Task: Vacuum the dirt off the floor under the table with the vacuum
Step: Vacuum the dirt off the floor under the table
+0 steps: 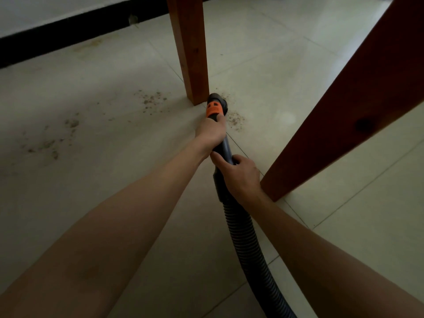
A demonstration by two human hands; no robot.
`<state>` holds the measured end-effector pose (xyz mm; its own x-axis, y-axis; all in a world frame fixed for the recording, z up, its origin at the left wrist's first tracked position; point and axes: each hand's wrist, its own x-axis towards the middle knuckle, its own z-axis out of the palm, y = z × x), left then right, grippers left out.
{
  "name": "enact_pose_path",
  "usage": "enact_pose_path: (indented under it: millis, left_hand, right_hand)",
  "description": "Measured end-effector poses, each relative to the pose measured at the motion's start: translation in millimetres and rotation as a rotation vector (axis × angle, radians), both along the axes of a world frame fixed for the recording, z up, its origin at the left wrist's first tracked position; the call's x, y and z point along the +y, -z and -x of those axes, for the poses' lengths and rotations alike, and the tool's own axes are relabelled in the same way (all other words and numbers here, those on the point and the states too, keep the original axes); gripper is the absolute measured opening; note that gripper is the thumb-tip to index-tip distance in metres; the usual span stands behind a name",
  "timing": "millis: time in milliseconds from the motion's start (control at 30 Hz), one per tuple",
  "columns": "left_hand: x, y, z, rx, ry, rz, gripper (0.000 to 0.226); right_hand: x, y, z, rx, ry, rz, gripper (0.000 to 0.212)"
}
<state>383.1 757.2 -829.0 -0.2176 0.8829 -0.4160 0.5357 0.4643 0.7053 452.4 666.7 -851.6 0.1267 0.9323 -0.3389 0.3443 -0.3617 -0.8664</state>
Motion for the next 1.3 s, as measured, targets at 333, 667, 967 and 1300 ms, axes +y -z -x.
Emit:
enact_pose_path:
  millis: [333,667,967,1300]
  left_hand:
    - [-3,3,-15,-0.077,0.035,0.057,0.055]
    - [-11,-3,-15,-0.265,0.091,0.073,0.057]
    - [-19,-3,8,-0.201,-0.039,0.002,0.054]
    - [-42,-1,20,-0.189,-0.056,0.079,0.058]
  right_hand:
    - [-4,0,-18,0.047,0.004,0.018,0.035]
    - [-10,0,-17,0.093,0.087,-0.031,0.038]
    - [-15,-9,-6,0.033,-0.042,-0.033,0.034]
    - [-43,-10,2,0.083,-0.071,-0.013,0.03]
